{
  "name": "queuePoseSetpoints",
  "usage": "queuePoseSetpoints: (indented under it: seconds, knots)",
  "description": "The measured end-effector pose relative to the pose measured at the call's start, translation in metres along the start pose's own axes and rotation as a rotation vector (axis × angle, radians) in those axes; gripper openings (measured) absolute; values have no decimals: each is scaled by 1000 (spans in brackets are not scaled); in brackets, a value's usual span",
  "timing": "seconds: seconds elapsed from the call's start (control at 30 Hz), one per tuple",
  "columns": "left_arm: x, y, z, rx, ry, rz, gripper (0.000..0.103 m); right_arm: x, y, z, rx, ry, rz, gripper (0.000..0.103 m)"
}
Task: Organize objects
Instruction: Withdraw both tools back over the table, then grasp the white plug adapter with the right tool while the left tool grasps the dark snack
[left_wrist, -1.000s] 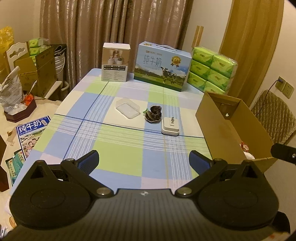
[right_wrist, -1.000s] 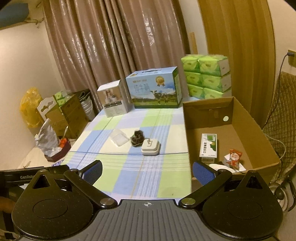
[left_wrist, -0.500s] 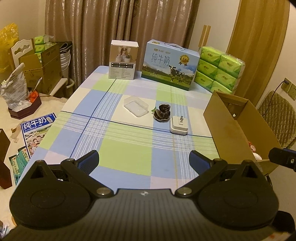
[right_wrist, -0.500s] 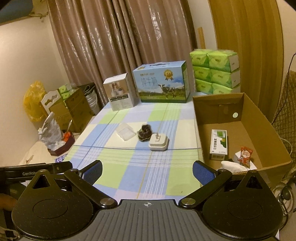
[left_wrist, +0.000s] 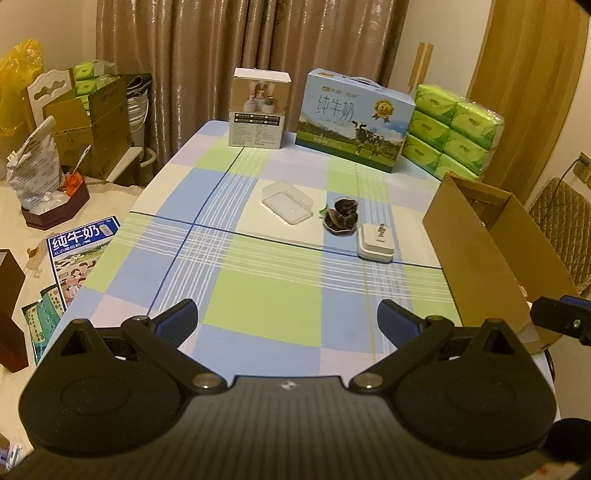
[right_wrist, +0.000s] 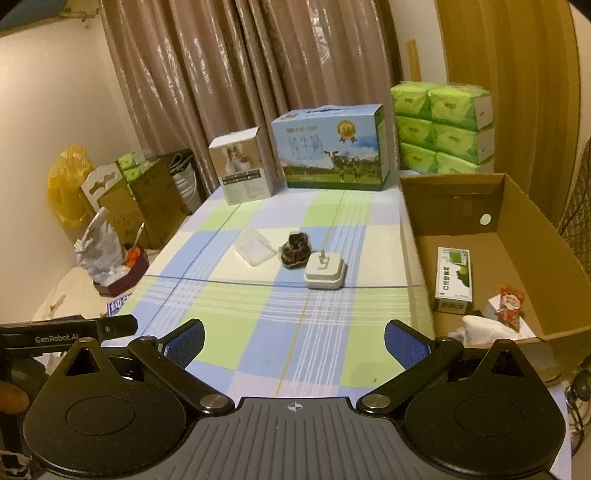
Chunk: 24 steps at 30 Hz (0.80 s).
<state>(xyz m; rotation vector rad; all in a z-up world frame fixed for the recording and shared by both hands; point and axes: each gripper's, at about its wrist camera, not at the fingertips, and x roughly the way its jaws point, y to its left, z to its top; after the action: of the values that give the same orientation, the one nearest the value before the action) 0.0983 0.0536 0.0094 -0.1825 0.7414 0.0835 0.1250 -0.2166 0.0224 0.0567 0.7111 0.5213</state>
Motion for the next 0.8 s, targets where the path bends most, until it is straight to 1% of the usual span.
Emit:
queuePoseSetpoints:
  seconds: [0.13,0.27,0.5,0.67,0.73,0.8]
  knots:
    - [12,7,0,7,-18,15,101,22,2,-1,-10,15,0,101]
    - [32,12,4,17,-35,30,101,50,3,0,-26,21,-5,101]
    - [85,20,18,28,-46,22,101,111,-3,5,-33,15,-32,101]
    - [125,20,29,47,-29,14,102,154,-12,10,-34,20,-55,101]
    - [144,17,32,75,-12,23,102,169,-17,13,-23,21,-62,101]
    - [160,15,34,86,-11,29,101,182,-22,17,-18,21,-67,101]
